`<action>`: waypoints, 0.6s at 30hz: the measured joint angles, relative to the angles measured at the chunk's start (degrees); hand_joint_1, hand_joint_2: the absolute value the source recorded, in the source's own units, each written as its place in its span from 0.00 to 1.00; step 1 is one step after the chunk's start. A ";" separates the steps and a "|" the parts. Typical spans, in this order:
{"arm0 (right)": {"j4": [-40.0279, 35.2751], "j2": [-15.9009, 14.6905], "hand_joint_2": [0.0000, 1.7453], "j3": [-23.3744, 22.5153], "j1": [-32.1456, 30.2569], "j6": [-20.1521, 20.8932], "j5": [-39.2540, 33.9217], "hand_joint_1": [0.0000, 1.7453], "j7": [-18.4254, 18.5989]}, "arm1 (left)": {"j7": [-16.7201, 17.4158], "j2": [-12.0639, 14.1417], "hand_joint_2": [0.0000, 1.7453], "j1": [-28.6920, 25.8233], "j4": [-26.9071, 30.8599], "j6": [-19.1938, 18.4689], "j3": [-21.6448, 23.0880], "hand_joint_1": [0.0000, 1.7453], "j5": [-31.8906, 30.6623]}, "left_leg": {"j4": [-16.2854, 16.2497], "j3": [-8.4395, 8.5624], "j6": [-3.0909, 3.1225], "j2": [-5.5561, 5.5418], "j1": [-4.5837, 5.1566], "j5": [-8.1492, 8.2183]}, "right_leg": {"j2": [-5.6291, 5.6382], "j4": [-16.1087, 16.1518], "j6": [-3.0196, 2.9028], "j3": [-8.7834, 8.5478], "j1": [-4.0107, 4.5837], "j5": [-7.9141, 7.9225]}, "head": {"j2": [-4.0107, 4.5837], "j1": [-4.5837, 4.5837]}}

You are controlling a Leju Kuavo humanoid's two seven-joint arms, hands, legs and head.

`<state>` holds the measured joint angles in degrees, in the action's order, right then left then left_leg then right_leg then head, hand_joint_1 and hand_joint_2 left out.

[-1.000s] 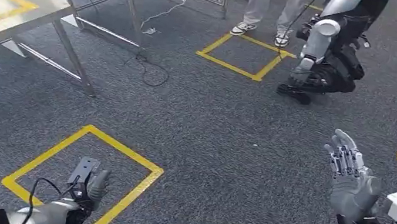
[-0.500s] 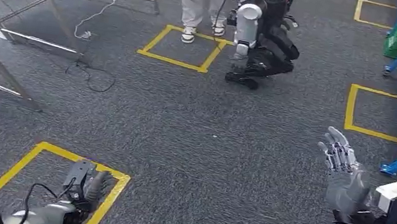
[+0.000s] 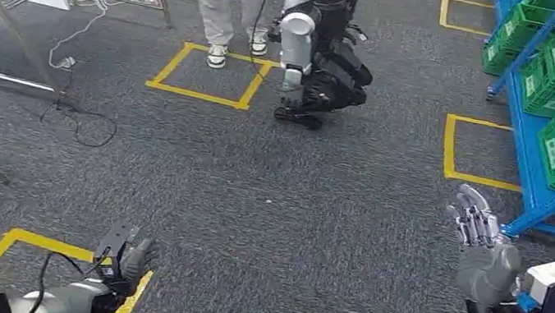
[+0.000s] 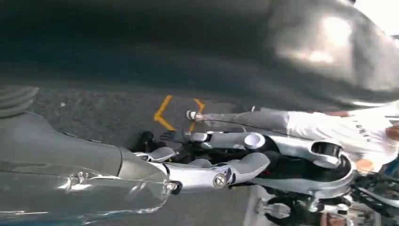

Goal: Take the parts from the cabinet and place them on the table.

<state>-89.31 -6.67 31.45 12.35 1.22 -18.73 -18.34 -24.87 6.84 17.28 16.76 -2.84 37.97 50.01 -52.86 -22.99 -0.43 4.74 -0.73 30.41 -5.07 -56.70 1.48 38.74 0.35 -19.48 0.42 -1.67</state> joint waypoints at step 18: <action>0.87 0.46 0.00 -0.26 0.41 0.57 0.24 0.00 0.07 | -0.37 0.33 0.00 -0.28 -0.04 1.36 0.00 0.00 -0.22 | -1.18 -14.54 0.08 -8.65 0.43 -10.30 | 13.05 2.07 -1.79 -7.97 -0.36 -7.03 | 0.00 -2.18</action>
<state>-88.43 -6.21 31.19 12.76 1.79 -18.49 -18.27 -25.24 7.17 17.01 16.72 -1.49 37.97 49.79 -54.04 -37.54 -0.34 -3.91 -0.30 20.11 7.98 -54.64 -0.31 30.77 -0.01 -26.51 0.42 -3.85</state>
